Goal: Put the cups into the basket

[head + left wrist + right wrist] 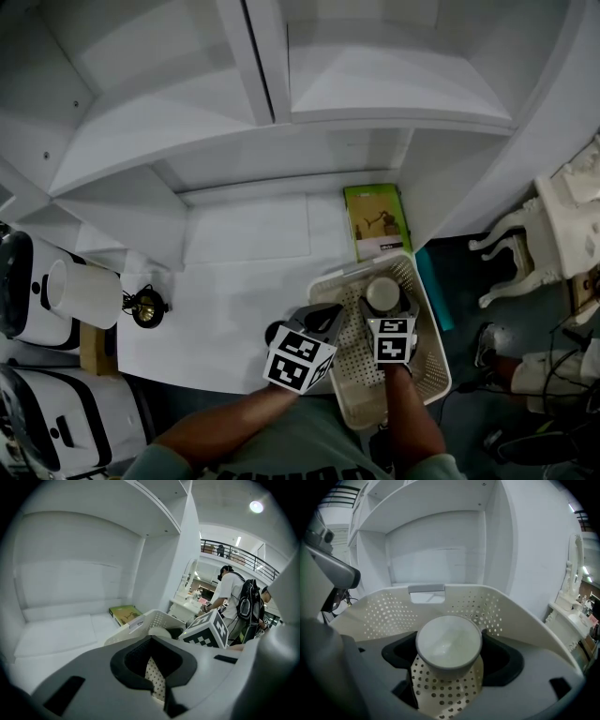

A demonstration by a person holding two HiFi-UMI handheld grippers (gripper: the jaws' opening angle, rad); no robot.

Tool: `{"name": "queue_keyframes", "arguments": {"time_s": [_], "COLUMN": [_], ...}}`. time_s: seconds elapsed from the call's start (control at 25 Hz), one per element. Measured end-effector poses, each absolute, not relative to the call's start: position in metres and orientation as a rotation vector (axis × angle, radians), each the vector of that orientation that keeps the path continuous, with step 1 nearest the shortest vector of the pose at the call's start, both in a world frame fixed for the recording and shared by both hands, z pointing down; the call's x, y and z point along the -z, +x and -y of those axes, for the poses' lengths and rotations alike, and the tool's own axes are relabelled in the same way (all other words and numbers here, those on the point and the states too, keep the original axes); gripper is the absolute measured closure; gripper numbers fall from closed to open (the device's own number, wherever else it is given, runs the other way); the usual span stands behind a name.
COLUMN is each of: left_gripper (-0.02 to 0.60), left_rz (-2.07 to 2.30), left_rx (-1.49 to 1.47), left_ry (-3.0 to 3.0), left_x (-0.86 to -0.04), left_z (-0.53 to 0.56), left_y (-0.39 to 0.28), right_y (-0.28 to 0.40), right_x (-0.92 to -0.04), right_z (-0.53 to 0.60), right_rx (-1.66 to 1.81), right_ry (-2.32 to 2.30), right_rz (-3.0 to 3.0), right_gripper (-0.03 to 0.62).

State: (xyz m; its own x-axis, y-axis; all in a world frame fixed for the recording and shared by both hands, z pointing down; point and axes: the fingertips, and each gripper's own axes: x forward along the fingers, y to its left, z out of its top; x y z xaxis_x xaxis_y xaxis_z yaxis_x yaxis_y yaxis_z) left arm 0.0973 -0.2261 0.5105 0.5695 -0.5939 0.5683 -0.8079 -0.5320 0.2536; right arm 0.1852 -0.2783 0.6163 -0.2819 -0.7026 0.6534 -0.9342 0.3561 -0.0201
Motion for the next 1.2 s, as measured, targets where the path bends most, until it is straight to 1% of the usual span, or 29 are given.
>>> {"name": "queue_keyframes", "arguments": {"time_s": [0.84,1.2], "left_gripper": [0.575,0.575], "left_rz": [1.058,1.039], "left_rx": [-0.552,-0.513], "left_ry": [2.343,2.374], "left_x": [-0.506,-0.498], "left_z": [0.224,0.220], "left_y": [0.104,0.107], "right_y": [0.193,0.193], "right_x": [-0.624,-0.580], "right_z": [0.279,0.264], "right_rx": [-0.627,-0.592], "right_ry": [1.431,1.495], "right_rz": [2.065,2.099], "right_gripper": [0.200,0.200]}}
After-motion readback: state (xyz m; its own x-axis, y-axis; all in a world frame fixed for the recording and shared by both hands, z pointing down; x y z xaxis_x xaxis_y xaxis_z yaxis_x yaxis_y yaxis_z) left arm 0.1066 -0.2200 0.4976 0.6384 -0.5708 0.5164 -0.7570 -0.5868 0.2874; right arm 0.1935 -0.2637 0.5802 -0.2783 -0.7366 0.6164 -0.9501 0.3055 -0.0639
